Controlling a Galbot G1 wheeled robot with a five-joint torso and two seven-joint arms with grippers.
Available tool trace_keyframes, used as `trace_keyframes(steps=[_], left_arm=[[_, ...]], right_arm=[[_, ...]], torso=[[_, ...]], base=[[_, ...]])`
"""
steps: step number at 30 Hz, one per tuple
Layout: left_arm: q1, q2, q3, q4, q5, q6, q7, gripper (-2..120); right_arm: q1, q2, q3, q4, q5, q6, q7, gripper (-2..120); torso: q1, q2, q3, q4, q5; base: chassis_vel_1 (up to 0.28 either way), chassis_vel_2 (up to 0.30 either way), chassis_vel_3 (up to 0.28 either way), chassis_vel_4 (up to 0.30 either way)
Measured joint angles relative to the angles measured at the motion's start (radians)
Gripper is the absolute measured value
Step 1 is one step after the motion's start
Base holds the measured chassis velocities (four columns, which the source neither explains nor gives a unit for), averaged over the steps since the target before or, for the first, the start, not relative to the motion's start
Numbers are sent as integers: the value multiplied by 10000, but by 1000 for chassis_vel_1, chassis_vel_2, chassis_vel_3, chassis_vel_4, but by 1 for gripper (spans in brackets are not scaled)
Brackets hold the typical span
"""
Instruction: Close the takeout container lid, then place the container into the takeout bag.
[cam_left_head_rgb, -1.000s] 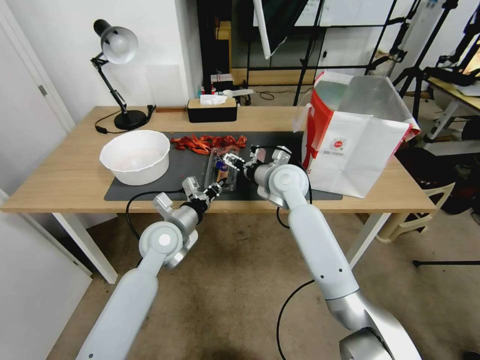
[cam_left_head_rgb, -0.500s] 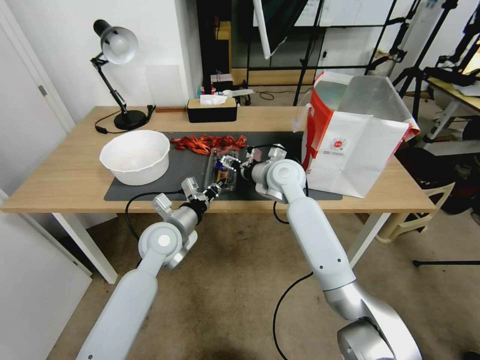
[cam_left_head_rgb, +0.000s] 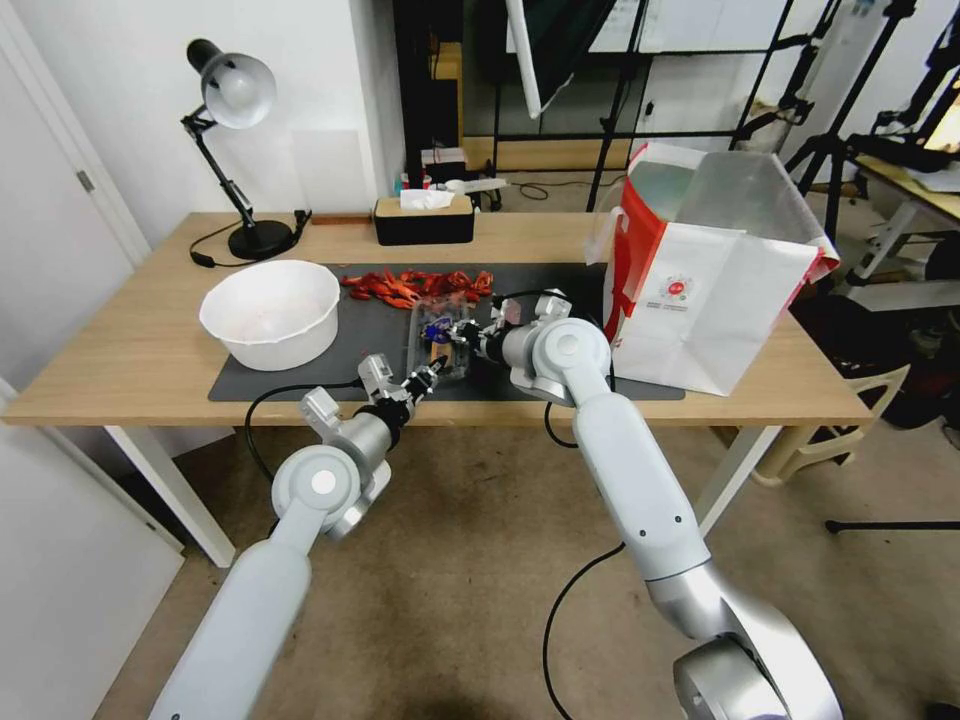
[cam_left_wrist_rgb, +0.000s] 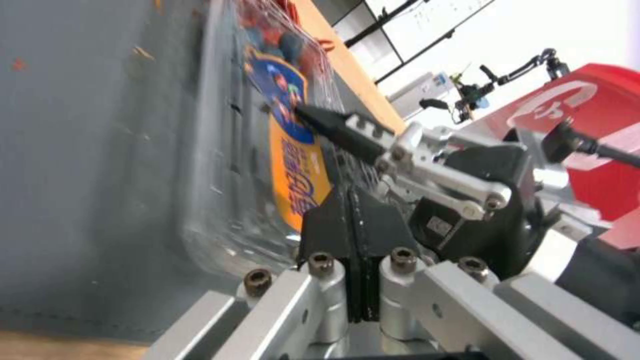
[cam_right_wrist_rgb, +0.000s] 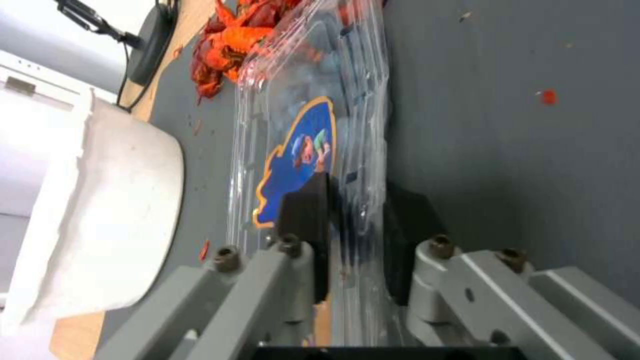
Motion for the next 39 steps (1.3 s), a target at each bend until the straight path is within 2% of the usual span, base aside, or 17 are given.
trace_keyframes(steps=[7,12,15,16,19,20,21,23,24,26,27,30,31,32,36,37,39], left_arm=[[328,117,-283,-322,-4,-160,185,0],[764,294,-552,-656,189,-414,418,0],[1442,542,-848,-1005,1082,-894,1018,0],[1442,542,-848,-1005,1082,-894,1018,0],[2211,745,-1096,-1263,2605,-1623,1701,0],[2586,831,-1213,-1300,3641,-2155,2011,5],[2586,831,-1213,-1300,3641,-2155,2011,5],[3158,893,-1442,-1180,5392,-3429,2451,15],[3158,893,-1442,-1180,5392,-3429,2451,15],[3491,904,-1585,-1026,6318,-4206,2698,19],[4006,857,-1881,-576,7558,-5615,3135,35],[4191,799,-2091,-376,7905,-6057,3317,41],[4322,739,-2263,-269,8149,-6282,3421,49],[4322,739,-2263,-269,8149,-6282,3421,49],[4724,487,-2675,-38,8838,-6676,3494,69],[4724,487,-2675,-38,8838,-6676,3494,69],[4931,365,-2773,16,9015,-6723,3434,77]], right_arm=[[-58,-16,87,71,-15,103,-131,0],[-74,-42,160,167,-5,198,-261,0],[-54,-92,227,261,14,279,-394,0],[-54,-92,227,261,14,279,-394,0],[-10,-128,287,355,19,390,-637,0],[-6,-143,300,431,0,466,-820,0],[-6,-143,300,431,0,466,-820,0],[2,-173,304,611,-99,642,-1166,0],[2,-173,304,611,-99,642,-1166,0],[2,-216,319,767,-178,793,-1367,0],[8,-371,400,1214,-231,1081,-1680,0],[70,-458,423,1502,-141,1144,-1697,0],[125,-556,437,1731,-105,1204,-1721,0],[125,-556,437,1731,-105,1204,-1721,0],[190,-859,481,2267,-130,1491,-1866,0],[190,-859,481,2267,-130,1491,-1866,0],[193,-995,516,2448,-351,1680,-2003,0]], torso=[[0,0,0,0,0],[0,0,0,-1,-1],[-1,0,0,0,-1],[-1,0,0,0,-1],[0,0,0,1,-1],[-1,0,-1,0,-1],[-1,0,-1,0,-1],[0,0,0,0,-1],[0,0,0,0,-1],[-1,0,-1,1,0],[-1,0,-1,-1,0],[-1,0,0,0,-1],[0,0,-1,0,0],[0,0,-1,0,0],[0,0,-1,-1,0],[0,0,-1,-1,0],[-1,0,0,2,1]], base=[[0,0,0,0],[0,0,0,0],[0,0,0,0],[0,0,0,0],[0,0,0,0],[0,0,0,0],[0,0,0,0],[0,0,0,0],[0,0,0,0],[0,0,0,0],[0,0,0,0],[0,0,0,0],[0,0,0,0],[0,0,0,0],[0,0,0,0],[0,0,0,0],[0,0,0,0]])
